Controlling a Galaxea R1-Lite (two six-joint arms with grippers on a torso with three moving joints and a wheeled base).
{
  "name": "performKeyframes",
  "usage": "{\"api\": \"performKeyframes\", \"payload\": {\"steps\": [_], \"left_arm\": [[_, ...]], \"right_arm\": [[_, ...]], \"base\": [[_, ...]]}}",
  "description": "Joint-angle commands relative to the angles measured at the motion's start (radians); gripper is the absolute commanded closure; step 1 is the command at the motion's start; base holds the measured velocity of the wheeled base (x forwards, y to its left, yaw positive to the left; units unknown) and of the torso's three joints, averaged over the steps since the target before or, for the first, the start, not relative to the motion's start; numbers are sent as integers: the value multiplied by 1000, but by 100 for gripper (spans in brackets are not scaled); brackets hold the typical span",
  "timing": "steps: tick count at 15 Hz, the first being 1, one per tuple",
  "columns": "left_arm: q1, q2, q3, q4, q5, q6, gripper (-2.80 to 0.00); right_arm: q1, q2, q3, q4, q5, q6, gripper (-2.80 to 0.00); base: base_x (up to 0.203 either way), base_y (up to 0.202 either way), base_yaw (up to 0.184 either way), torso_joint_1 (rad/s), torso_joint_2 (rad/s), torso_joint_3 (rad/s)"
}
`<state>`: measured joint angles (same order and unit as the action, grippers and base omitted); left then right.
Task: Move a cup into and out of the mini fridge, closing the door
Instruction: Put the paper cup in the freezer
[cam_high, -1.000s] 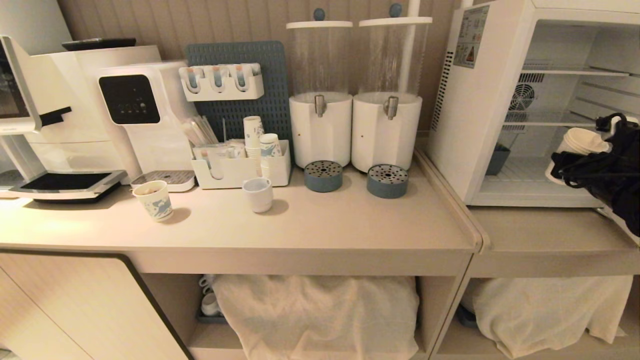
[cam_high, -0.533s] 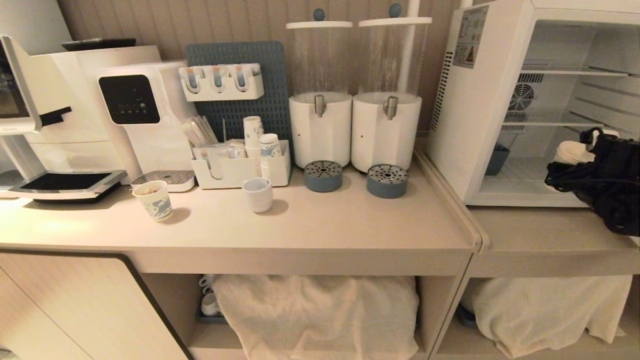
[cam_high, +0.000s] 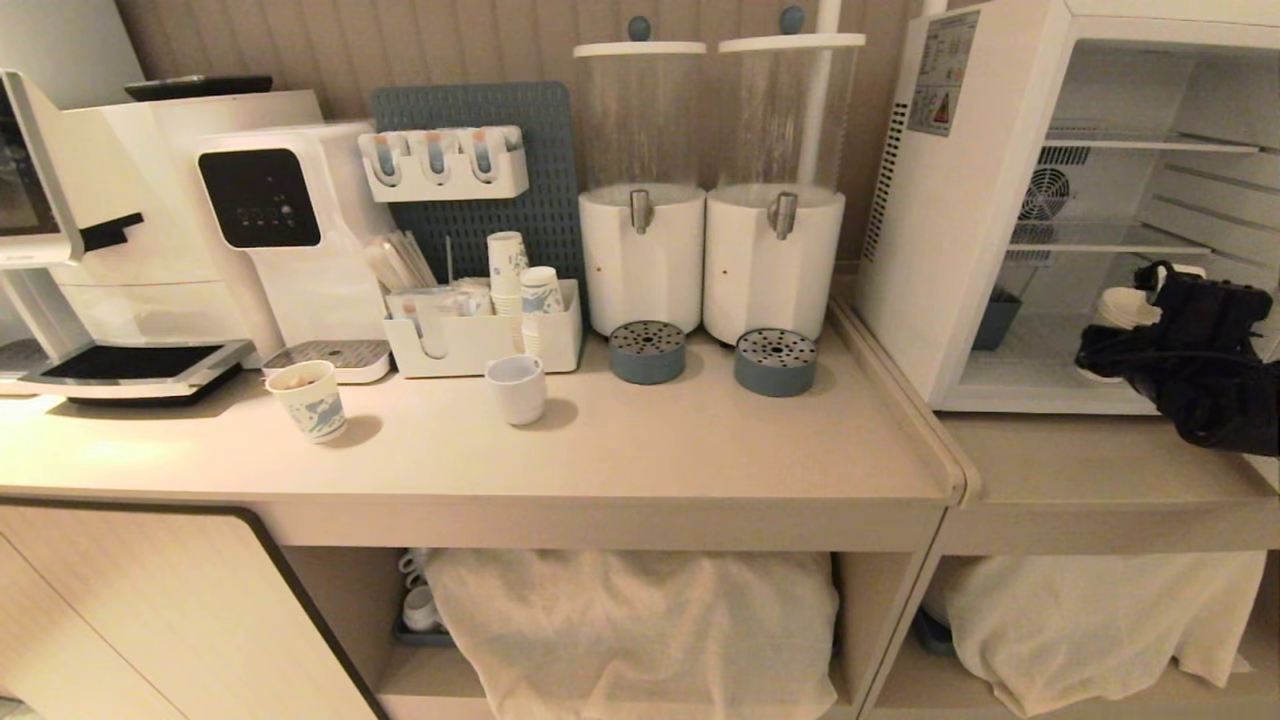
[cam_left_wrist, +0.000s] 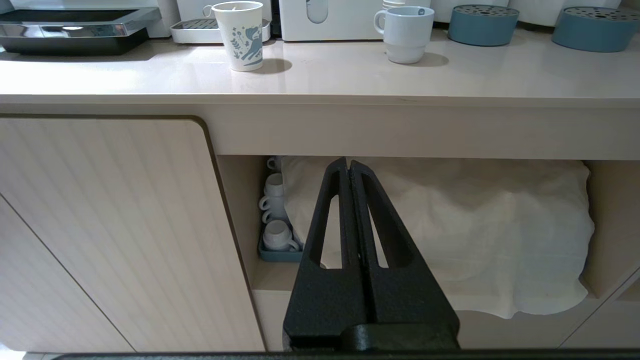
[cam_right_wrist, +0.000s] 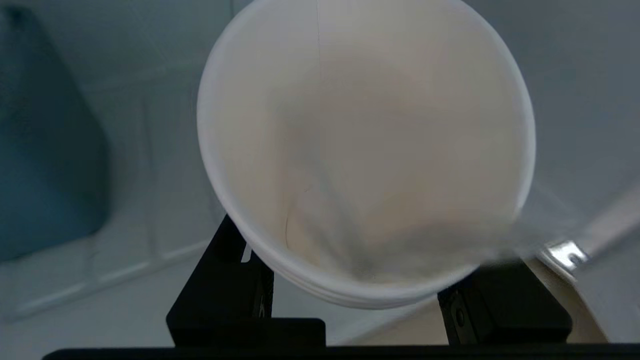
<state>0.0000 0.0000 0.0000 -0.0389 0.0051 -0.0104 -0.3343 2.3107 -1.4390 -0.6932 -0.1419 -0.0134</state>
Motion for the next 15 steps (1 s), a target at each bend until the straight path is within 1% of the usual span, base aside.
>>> {"api": "performKeyframes", "payload": {"steps": [1,4,8,9,12,14,15], "left_arm": [[0,2,18,0,1,0,0],[0,2,18,1,1,3,0],[0,2,18,2,1,6,0],[0,2,18,2,1,6,0],[0,2,18,2,1,6,0],[0,2,18,2,1,6,0],[0,2,18,2,1,6,0]], "right_arm": [[-5,37,-22,0,-1,-1,0],[-3,126,-90,-3,-2,-1,0],[-3,152,-146,32,-2,-4,0],[-3,146,-150,48,-1,-5,-280],[-5,112,-127,60,5,-5,-280],[-10,58,-62,59,20,-4,-280],[-11,18,-14,59,42,-3,-280]], "base": [[0,0,0,0,0,0],[0,0,0,0,0,0],[0,0,0,0,0,0],[0,0,0,0,0,0],[0,0,0,0,0,0],[0,0,0,0,0,0],[0,0,0,0,0,0]]}}
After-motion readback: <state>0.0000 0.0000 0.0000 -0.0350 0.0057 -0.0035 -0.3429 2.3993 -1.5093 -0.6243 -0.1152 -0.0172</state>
